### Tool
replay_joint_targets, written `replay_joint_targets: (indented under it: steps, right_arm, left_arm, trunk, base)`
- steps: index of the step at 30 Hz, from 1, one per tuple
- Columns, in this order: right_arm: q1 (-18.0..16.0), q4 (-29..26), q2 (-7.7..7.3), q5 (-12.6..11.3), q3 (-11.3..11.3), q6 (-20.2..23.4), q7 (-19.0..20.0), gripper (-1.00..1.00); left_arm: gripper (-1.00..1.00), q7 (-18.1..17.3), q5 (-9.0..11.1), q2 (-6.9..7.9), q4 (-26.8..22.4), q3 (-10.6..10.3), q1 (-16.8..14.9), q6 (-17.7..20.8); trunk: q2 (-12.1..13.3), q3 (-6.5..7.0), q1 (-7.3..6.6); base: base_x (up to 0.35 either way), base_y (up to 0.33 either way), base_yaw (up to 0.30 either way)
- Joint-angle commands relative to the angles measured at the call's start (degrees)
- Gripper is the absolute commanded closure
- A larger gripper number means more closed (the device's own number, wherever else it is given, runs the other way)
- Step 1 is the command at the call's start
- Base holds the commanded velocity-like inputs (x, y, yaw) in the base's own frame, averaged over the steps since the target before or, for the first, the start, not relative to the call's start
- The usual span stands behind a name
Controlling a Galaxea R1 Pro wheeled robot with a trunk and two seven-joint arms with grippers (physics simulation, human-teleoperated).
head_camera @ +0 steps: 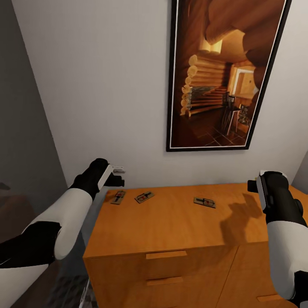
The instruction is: Take the four mousetraps from the cabinet in the bathroom and place them on the bathroom floor. Make sure all four end up on the same floor surface, and ensure that at least two of them are either under or directly next to the same bathroom sink.
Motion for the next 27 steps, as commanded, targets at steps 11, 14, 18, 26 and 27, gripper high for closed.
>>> replay_joint_targets:
  steps: [11, 14, 18, 26, 27]
  right_arm:
    - [-0.1, 0.0, 0.0, 0.2, 0.0, 0.3, 0.1, 1.0]
    - [0.0, 0.0, 0.0, 0.2, 0.0, 0.3, 0.1, 1.0]
    - [0.0, 0.0, 0.0, 0.2, 0.0, 0.3, 0.1, 1.0]
    - [-0.1, 0.0, 0.0, 0.2, 0.0, 0.3, 0.1, 1.0]
    - [-0.1, 0.0, 0.0, 0.2, 0.0, 0.3, 0.1, 1.0]
  left_arm:
    - [-1.0, 0.4, 0.2, -2.15, 2.2, -0.2, 0.0, 0.3]
    - [-1.0, 0.4, 0.2, -2.3, 2.4, -0.1, 0.0, 0.2]
    - [-1.0, 0.3, 0.2, -2.34, 3.3, -0.1, 0.0, 0.3]
    - [-1.0, 0.4, -0.1, -2.06, 8.5, -0.1, 0.0, -0.1]
    - [-1.0, 0.4, -0.2, -2.04, 8.7, -0.1, 0.0, -0.2]
  trunk:
    - [0.0, -0.07, 0.0]
    - [0.0, -0.07, 0.0]
    - [0.0, -0.07, 0.0]
    - [0.0, -0.07, 0.0]
    - [0.0, -0.07, 0.0]
  base:
    - [0.0, -0.012, 0.0]
    - [0.0, -0.001, 0.0]
    - [0.0, 0.0, 0.0]
    - [0.0, 0.0, 0.0]
    - [0.0, 0.0, 0.0]
